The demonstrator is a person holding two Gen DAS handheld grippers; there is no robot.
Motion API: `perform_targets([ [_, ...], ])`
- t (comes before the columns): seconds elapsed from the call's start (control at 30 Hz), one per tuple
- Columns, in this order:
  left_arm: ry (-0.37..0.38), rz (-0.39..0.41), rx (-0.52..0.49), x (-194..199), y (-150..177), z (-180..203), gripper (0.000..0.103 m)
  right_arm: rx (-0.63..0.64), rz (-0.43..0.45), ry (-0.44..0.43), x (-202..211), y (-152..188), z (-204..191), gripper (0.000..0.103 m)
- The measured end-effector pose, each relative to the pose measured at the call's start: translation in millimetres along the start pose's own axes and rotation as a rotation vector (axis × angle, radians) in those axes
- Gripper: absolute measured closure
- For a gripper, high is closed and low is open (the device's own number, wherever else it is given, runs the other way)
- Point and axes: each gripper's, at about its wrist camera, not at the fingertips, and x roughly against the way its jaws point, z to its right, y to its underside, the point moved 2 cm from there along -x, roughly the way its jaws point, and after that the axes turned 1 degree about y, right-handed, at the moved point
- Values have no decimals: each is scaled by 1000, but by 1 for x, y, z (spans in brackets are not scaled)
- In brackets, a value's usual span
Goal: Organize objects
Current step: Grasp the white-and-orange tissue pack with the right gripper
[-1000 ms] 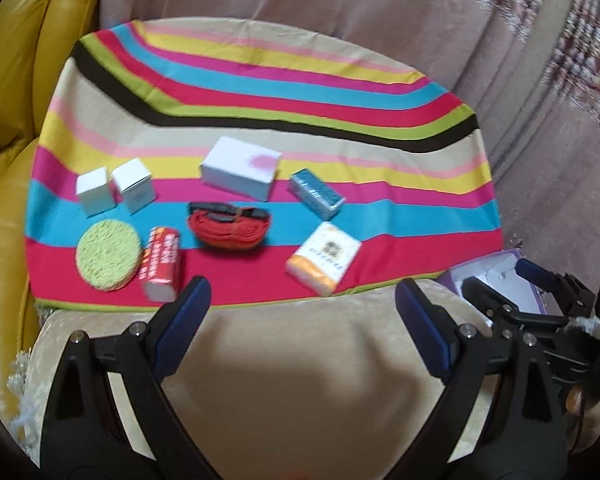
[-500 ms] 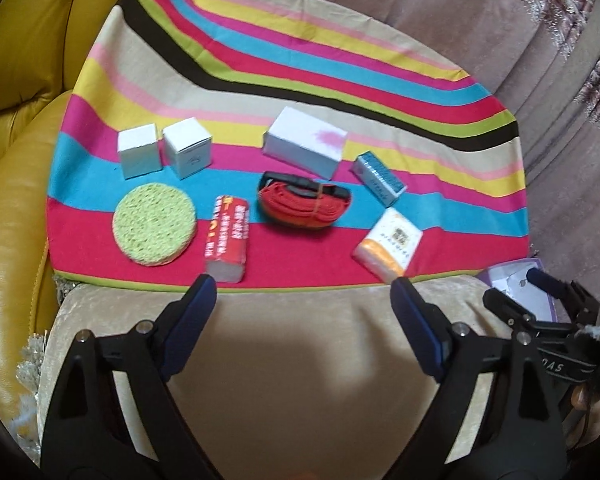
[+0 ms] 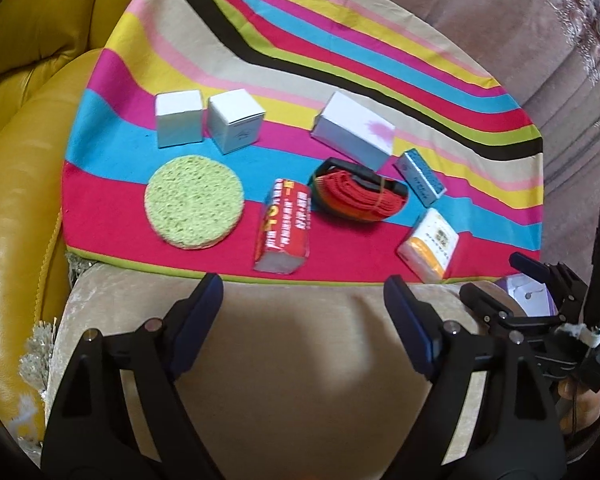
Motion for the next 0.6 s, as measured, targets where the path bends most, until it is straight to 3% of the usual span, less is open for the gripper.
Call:
perform_targets([
  [0.6,9,-23,3,-8,1,-3,20,132,-110,-53,-52,-28,-16,3],
])
